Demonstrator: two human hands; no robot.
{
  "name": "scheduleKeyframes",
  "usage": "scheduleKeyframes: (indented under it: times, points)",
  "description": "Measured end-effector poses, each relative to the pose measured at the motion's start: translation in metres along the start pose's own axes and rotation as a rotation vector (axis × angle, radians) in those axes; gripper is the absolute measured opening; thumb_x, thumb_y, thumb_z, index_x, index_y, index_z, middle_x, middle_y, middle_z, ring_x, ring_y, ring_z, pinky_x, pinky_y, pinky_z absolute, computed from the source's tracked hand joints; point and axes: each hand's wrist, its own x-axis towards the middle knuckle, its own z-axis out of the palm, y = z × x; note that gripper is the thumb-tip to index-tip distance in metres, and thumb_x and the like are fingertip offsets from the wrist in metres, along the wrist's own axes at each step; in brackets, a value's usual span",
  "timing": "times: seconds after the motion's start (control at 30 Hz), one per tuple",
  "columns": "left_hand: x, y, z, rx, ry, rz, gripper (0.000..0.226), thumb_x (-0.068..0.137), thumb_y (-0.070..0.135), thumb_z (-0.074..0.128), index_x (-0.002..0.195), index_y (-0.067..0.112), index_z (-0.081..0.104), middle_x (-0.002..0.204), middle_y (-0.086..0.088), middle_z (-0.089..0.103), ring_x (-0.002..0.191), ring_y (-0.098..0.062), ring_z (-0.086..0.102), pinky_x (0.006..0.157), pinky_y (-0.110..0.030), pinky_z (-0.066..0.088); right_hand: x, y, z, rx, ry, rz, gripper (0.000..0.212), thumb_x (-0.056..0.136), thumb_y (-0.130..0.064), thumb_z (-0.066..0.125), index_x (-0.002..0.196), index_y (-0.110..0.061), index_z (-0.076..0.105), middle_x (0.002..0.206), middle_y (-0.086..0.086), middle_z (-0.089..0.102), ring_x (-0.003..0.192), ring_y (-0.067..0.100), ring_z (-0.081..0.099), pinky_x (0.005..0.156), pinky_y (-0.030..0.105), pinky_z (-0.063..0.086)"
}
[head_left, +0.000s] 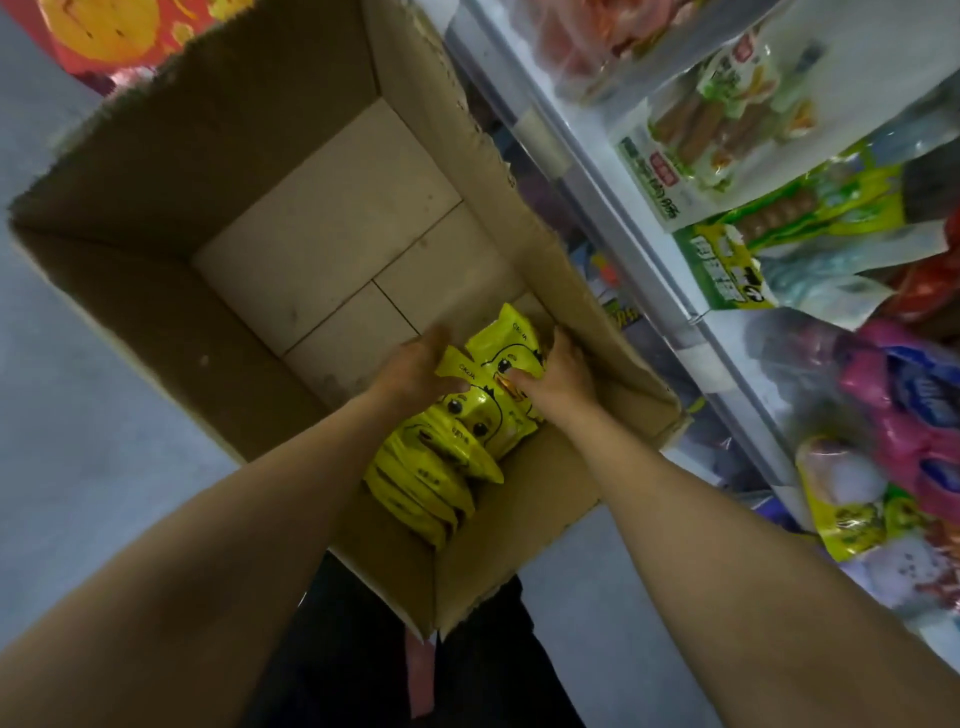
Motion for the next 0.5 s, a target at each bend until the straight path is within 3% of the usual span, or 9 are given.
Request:
scheduleKeyframes:
  times: [0.07,0.13,0.2,0.33,0.43,0.5]
  points:
    - [0.003,-0.006,0.002,-0.036,0.003,-0.024,0.073,0.070,0.029,0.084,0.133,0.014,0.048,0.119,-0.011,0.064,0.111,-0.028,0.059,0.086,-0.031,0.044,0.005,-0.002,0.001,-0.071,-0.017,0.012,0.097,0.080,-0.045,0.075,0.154,-0.010,0.023,0.155,0.017,0.031,0.143,0.032,0.030,0.115,0.037,0.028]
    - [0.004,-0.011,0.002,-0.070,0.020,-0.036,0.067,0.067,0.028,0.085,0.125,0.015,0.054,0.108,-0.009,0.067,0.101,-0.026,0.062,0.082,-0.032,0.047,0.007,-0.003,0.000,-0.198,-0.009,-0.009,0.074,0.082,-0.044,0.074,0.142,-0.012,0.045,0.143,0.019,0.042,0.134,0.036,0.039,0.109,0.036,0.033]
    - [0.004,-0.014,0.003,-0.104,0.028,-0.040,0.059,0.066,0.025,0.086,0.118,0.015,0.060,0.099,-0.005,0.067,0.093,-0.021,0.062,0.078,-0.030,0.047,0.006,-0.005,0.000,-0.291,0.040,-0.045,0.058,0.081,-0.041,0.075,0.129,-0.015,0.056,0.134,0.016,0.047,0.127,0.035,0.043,0.106,0.037,0.036]
    - [0.003,-0.018,0.008,-0.116,0.047,-0.029,0.046,0.063,0.026,0.088,0.100,0.013,0.065,0.092,-0.004,0.064,0.087,-0.024,0.062,0.073,-0.032,0.047,0.000,-0.013,0.001,-0.368,0.051,-0.100,0.049,0.081,-0.033,0.077,0.121,-0.018,0.053,0.133,0.010,0.051,0.125,0.031,0.047,0.097,0.037,0.041]
    - [0.004,-0.016,0.010,-0.092,0.065,-0.010,0.043,0.060,0.030,0.089,0.086,0.015,0.059,0.086,-0.004,0.058,0.080,-0.024,0.057,0.060,-0.026,0.040,-0.002,-0.015,0.002,-0.309,0.012,-0.066,0.061,0.082,-0.030,0.078,0.130,-0.013,0.045,0.131,0.012,0.057,0.124,0.031,0.053,0.093,0.035,0.044]
    - [0.004,-0.010,0.013,-0.120,0.047,0.017,0.040,0.064,0.025,0.088,0.086,0.018,0.055,0.083,0.000,0.054,0.078,-0.018,0.051,0.053,-0.021,0.032,-0.004,-0.014,0.003,-0.284,0.022,-0.056,0.065,0.082,-0.029,0.078,0.135,-0.013,0.043,0.134,0.011,0.057,0.126,0.030,0.052,0.094,0.035,0.044]
